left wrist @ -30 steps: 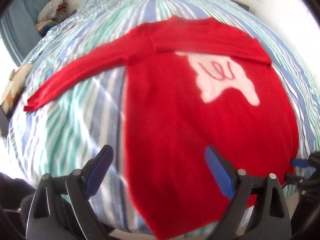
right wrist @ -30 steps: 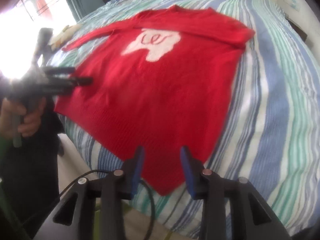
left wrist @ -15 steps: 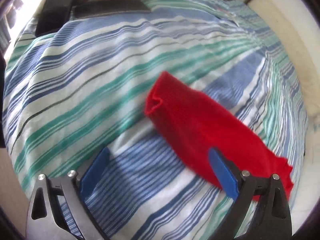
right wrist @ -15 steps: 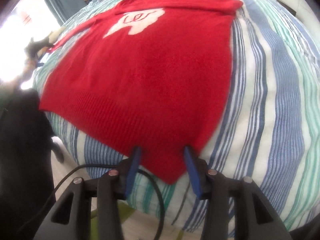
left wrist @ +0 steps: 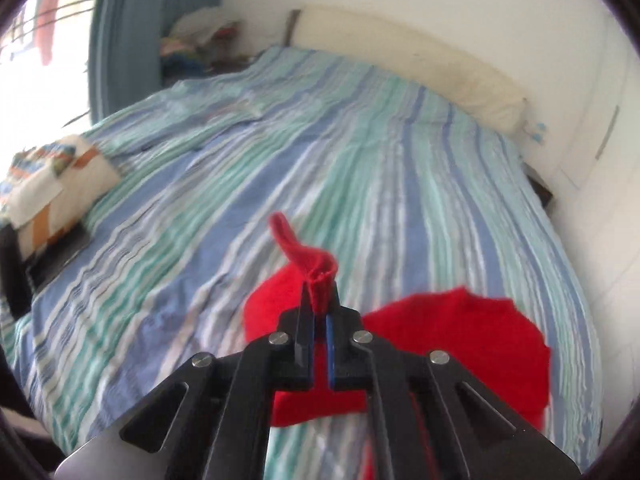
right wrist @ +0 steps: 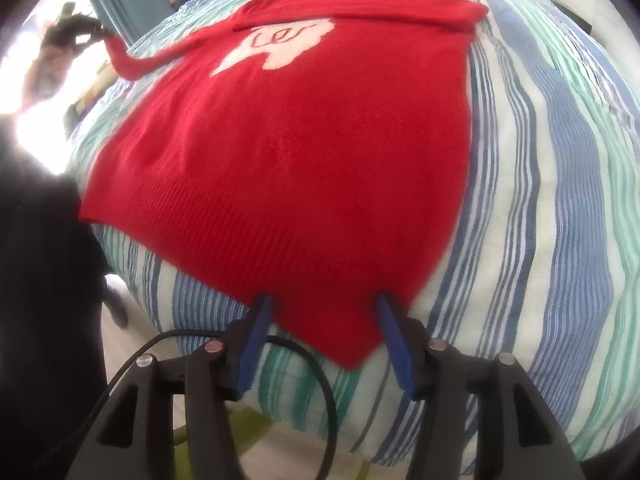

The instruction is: Fold small clothes

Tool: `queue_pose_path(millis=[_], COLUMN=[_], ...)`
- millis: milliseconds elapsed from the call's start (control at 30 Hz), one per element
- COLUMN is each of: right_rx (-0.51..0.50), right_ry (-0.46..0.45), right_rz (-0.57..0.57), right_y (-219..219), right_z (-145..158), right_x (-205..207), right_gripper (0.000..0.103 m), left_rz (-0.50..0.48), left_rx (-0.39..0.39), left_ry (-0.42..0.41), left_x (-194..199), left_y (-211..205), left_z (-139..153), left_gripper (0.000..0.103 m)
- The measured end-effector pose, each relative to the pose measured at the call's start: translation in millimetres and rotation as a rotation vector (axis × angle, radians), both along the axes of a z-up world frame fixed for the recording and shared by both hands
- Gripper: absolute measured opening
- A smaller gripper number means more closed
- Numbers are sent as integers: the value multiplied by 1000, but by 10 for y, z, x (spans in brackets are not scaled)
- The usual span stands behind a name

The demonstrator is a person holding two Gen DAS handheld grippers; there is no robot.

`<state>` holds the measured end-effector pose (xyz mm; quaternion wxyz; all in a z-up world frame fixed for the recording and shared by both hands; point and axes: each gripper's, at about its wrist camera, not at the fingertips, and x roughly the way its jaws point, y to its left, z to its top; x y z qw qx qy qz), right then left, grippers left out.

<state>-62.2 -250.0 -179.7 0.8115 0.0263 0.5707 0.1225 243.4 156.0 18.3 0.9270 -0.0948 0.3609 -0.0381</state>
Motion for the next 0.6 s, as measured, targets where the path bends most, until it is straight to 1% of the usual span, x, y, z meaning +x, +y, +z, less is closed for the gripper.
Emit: queue_pose_path(millis=[67, 133, 200, 267, 300, 333, 367, 400, 433, 500, 600], right_rx=[4, 11, 16, 21, 25, 30, 33, 36, 39, 43, 54], right_ry=[-3, -7, -11, -13, -14, -14, -15, -15, -15, -17, -22], right_rz=[2, -1, -5, -7, -9, -10, -11, -11, -11, -9, -8], right_y=[0, -5, -13, -18, -22, -27, -32, -38, -52, -70, -91], right_z=[1, 0, 4, 3, 5, 7, 8, 9, 9, 14, 12], right_x=[-2, -12, -17, -29, -33, -36, -37, -36, -32, -34, -51], right_gripper=[56, 56, 56, 56, 56, 56, 56, 56, 56, 56, 57], left_rz=[-155, -282, -375, -435, -474, -507, -500, -477, -461, -425, -291], left_rx=[14, 20, 36, 65, 69, 85, 115, 134, 134, 107, 119], left_ry=[-39, -53, -52, -37, -4, 49, 88, 94, 92, 117, 145], left_x=[17, 24, -19, -50, -46, 3, -1, -29, -67, -55, 44], left_y=[-653, -1269, -1795, -2234, -2413, -2556, -2628, -2611, -2530, -2241, -1644], left_z=[215, 274, 213, 37, -98, -246, -379, -471, -532, -620, -720], left_gripper=[2, 2, 3, 6, 21, 36, 63, 68, 68, 69, 69])
